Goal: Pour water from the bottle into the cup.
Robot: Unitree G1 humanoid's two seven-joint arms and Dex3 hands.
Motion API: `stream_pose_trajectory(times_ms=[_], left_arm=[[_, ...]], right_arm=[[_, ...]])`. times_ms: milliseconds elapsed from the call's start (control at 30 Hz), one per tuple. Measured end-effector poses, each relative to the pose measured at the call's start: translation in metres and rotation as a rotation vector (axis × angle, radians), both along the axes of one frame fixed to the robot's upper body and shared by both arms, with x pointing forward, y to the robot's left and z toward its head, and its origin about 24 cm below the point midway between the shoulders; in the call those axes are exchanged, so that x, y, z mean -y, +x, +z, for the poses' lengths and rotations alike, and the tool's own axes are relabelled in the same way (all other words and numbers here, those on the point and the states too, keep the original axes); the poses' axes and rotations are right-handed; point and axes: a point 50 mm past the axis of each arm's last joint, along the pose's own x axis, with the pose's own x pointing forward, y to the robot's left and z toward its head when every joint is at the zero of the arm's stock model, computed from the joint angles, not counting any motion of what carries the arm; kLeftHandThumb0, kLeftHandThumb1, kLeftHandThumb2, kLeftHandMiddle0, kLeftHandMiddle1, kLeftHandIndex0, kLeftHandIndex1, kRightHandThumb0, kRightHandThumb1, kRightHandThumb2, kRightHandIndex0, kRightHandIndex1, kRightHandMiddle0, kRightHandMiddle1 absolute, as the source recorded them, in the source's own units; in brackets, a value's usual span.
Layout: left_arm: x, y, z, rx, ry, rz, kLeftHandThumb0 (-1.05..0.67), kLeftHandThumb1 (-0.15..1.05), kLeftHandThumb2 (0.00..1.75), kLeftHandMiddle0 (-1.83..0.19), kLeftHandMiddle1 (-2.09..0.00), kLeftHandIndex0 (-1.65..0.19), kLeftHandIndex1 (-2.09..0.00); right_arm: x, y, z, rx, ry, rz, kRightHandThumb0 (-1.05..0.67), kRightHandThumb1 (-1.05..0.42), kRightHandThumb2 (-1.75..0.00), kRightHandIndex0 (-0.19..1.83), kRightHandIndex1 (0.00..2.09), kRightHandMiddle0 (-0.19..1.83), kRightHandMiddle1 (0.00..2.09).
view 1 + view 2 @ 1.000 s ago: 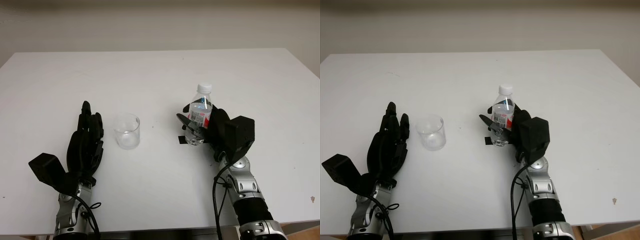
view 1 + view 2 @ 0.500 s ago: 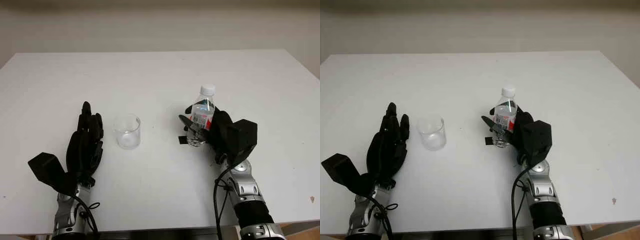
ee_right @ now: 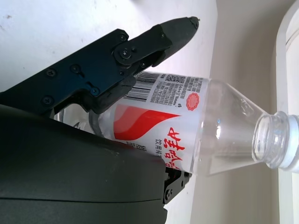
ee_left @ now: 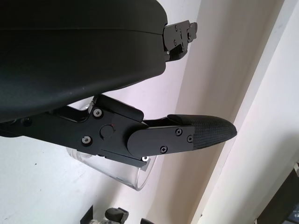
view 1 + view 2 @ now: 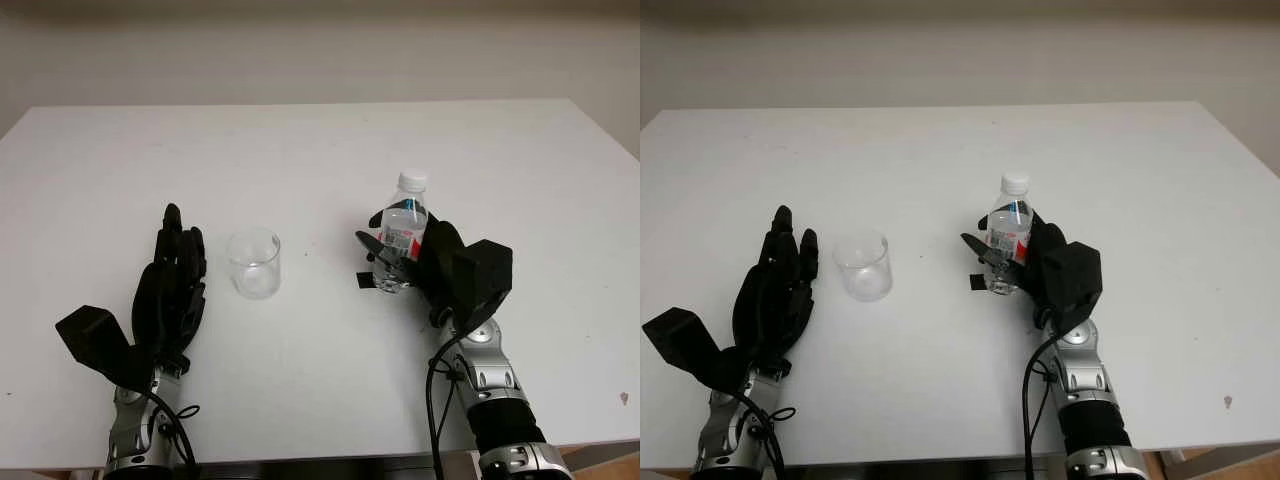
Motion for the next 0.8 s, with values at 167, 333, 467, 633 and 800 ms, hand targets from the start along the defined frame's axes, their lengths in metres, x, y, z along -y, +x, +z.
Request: stream_pose_trajectory(times_ms=[167,333,467,633,800], left_arm=[[-0.0001,-0.0001,-0.0003,-0.003,-0.001,0.000,-0.75,1.05,0.45,0.18,-0.05,0.18,-0.05],[-0.0003,-0.0001,-0.0003,-0.003,0.000,0.000,-0.76,1.05,0.45,0.18,-0.05,0.19,-0.05],[-0.0006,0.0000,-0.0003,-0.003,0.001,0.000,-0.76,1.05,0.45,0.18,-0.05,0.19,-0.05],[-0.0021,0.0002,-0.0004,-0.003,0.009,-0.006,-0.75,1.05,0.46,0.18,-0.05,0.19,-0.05],[-0.0022,0.0006,-0.0004,-0.005,0.008,-0.008,-0.76,1.05,0.45,0.17,-0.06,0.18,-0.05]], right_arm=[[-0.0015,-0.0006,-0.0001,-0.002,-0.094,0.078,-0.81,-1.00,-0.05,-0.18,0.83,-0.14,0.82],[-0.0001,-0.0016,-0.0005,-0.005,-0.101,0.120,-0.86,-0.98,-0.05,-0.16,0.25,-0.12,0.21],[0.0006,-0.0029,-0.0013,-0.009,-0.097,0.151,-0.86,-0.97,-0.05,-0.19,0.11,-0.18,0.11],[0.0042,-0.0055,-0.0036,-0.015,-0.096,0.168,-0.87,-0.94,-0.05,-0.19,0.01,-0.19,0.05],[0.0064,-0.0082,-0.0057,-0.025,-0.080,0.179,-0.88,-0.92,-0.05,-0.19,0.00,-0.19,0.00]])
